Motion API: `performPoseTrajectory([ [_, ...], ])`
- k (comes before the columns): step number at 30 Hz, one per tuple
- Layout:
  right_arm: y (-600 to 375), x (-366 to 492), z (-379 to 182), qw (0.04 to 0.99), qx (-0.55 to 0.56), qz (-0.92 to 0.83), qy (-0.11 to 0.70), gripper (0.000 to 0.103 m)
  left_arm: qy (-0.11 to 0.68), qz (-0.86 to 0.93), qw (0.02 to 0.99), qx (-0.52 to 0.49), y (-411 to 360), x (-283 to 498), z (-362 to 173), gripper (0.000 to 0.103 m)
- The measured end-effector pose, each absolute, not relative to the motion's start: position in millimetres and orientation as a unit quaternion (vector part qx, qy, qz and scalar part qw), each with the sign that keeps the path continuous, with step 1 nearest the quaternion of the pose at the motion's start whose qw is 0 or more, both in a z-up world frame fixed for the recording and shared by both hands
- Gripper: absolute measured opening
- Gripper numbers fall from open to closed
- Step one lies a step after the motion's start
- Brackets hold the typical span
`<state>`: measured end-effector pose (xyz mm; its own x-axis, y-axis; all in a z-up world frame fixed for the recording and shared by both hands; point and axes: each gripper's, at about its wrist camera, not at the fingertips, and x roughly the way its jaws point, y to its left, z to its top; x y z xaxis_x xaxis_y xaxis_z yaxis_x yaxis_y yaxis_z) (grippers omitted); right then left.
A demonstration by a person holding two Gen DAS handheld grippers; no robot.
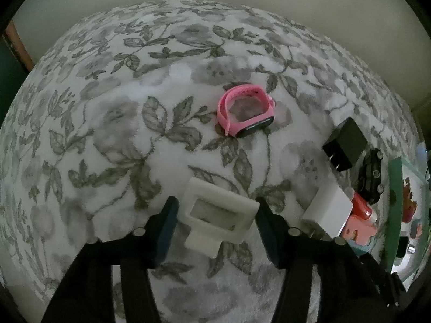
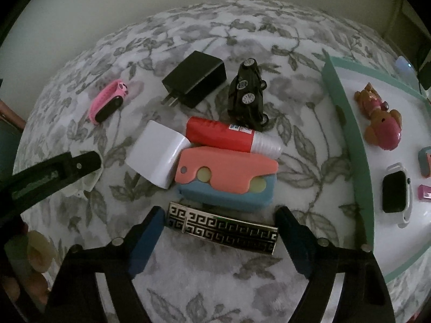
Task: Organize rigid objects
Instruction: 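Grasp the white frame with the left tool while the right tool grasps the patterned bar, then carry the white frame and patterned bar over the white tray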
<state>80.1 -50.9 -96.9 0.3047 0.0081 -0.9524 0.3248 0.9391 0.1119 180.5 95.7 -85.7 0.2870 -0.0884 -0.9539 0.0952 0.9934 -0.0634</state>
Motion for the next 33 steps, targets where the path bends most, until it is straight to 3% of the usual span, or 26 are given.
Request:
performPoseTrajectory([
  [7,-61,77,-96,0.790,0.161,-0.094,0.585,0.085,0.588,-0.060,0.807,-0.008,98,178,-73,0.058],
  [16,-92,65,-58,0.808,0.194,-0.094,0.548,0.085,0.531,-0.059,0.845,-0.023,90,165,-9,0.058],
  [33,-211,32,-1,0.834,0.196,-0.185,0.481,0.085,0.502,-0.106,0.858,0.023,-18,133,30,0.058],
])
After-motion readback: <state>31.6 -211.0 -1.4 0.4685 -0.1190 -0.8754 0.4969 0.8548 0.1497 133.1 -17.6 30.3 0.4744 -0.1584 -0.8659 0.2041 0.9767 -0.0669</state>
